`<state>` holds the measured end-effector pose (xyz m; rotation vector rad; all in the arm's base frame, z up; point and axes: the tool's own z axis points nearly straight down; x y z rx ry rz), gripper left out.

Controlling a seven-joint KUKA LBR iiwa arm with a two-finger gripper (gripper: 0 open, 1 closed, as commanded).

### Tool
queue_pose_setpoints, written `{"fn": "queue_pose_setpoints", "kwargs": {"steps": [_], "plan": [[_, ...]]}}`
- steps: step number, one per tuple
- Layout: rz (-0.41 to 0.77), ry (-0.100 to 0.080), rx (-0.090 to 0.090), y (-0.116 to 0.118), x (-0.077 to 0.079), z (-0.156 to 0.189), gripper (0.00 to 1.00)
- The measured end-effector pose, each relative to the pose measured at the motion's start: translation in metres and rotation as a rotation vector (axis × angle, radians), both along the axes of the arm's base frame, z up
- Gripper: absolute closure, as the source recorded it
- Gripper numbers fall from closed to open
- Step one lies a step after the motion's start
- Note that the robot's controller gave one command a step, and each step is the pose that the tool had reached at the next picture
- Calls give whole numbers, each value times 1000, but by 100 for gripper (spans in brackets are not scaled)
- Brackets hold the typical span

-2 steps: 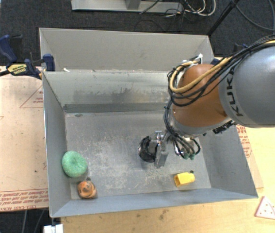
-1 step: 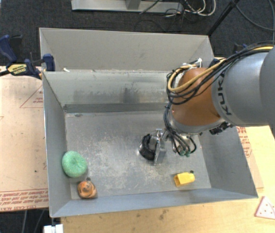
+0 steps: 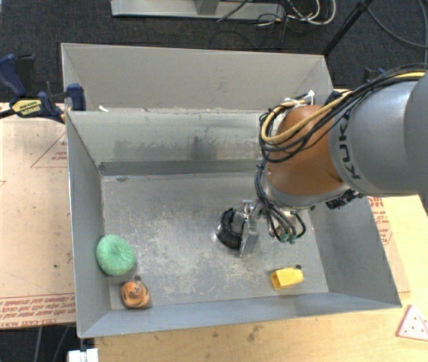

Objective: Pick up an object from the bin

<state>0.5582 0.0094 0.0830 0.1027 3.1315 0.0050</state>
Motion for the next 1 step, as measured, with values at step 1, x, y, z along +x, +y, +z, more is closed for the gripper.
{"fn": "queue_pose_setpoints", "kwargs": {"steps": [1], "plan": [[-7,8,-2,-18,16,199,100]]}}
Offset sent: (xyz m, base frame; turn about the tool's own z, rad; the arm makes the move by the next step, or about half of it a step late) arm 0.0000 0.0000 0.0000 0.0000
